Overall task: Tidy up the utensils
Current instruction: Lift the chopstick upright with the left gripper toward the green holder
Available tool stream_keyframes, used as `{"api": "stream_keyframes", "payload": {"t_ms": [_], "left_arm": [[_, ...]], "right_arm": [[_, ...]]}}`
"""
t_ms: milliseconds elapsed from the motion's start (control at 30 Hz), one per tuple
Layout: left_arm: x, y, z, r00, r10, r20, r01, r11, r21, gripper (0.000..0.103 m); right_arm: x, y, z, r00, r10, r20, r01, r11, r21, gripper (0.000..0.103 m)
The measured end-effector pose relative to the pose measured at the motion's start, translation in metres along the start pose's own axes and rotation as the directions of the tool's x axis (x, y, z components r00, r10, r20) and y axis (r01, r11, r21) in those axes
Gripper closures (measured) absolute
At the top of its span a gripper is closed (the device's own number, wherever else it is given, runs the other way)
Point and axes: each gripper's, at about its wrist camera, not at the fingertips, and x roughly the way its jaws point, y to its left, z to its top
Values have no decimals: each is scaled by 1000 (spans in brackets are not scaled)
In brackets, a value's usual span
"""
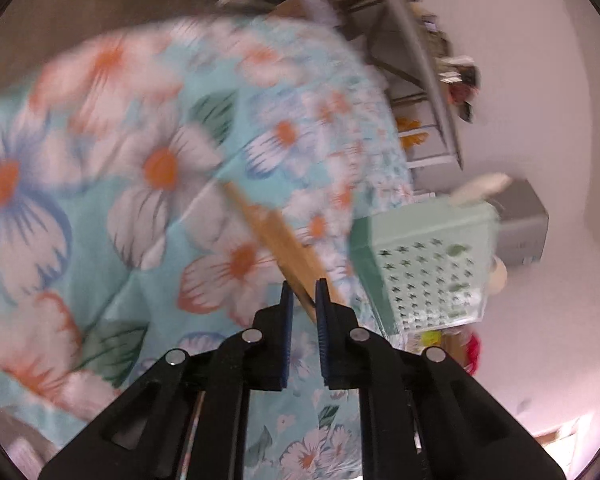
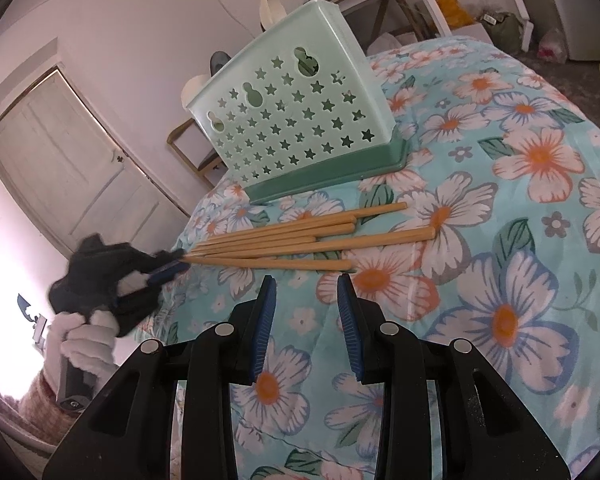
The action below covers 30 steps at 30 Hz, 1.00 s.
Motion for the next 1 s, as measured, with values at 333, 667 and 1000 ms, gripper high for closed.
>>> {"api": "stream_keyframes", "payload": {"t_ms": [333,667,1000], "left_arm": [[-75,-133,-33,976,-66,207,-100,708,699,93],[-34,-147,-62,989,-24,143,-97,620,779,93],[-33,-139,-52,991,-50,125,-59,676,735,95]], "right_arm": [[2,4,0,1000,1,3,-1,1000,-6,71],[-9,1,0,1000,-6,26,6,1000,-1,71],[-15,-11,8,999,38,21,-40,994,100,71]]}}
